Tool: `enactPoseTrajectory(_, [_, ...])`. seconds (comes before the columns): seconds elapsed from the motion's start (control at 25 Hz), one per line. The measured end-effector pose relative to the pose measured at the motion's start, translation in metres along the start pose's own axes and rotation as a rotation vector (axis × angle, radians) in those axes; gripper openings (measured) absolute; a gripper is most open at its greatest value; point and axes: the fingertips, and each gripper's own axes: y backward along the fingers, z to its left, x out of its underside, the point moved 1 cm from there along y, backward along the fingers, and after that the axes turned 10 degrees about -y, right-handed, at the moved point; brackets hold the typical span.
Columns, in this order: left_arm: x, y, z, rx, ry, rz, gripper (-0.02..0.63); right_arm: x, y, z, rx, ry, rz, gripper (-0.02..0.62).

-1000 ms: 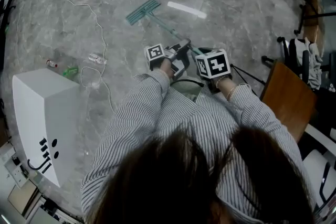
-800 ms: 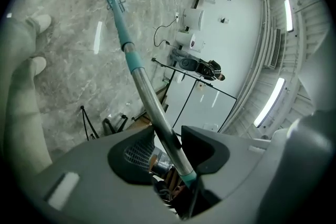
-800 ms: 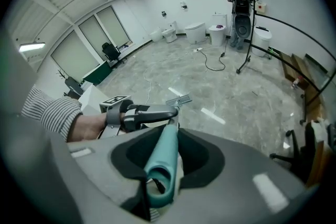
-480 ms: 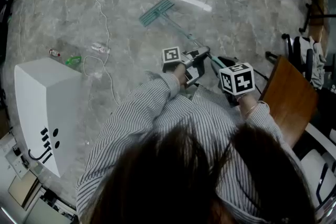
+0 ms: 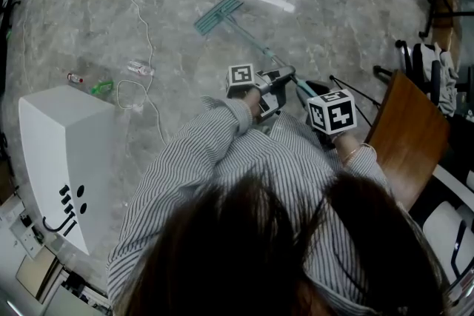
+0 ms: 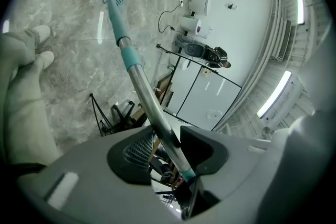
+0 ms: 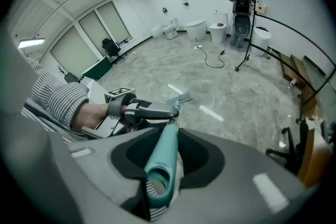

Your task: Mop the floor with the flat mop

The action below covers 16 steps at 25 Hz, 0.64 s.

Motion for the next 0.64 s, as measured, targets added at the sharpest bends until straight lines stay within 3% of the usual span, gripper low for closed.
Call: enactPoseTrajectory(0.64, [-0.003,0.014,-0.004,0.005,-0.009,0.023,0.149,-0.003,-0.002,0.015,0.014,0.013,0.006,0.114])
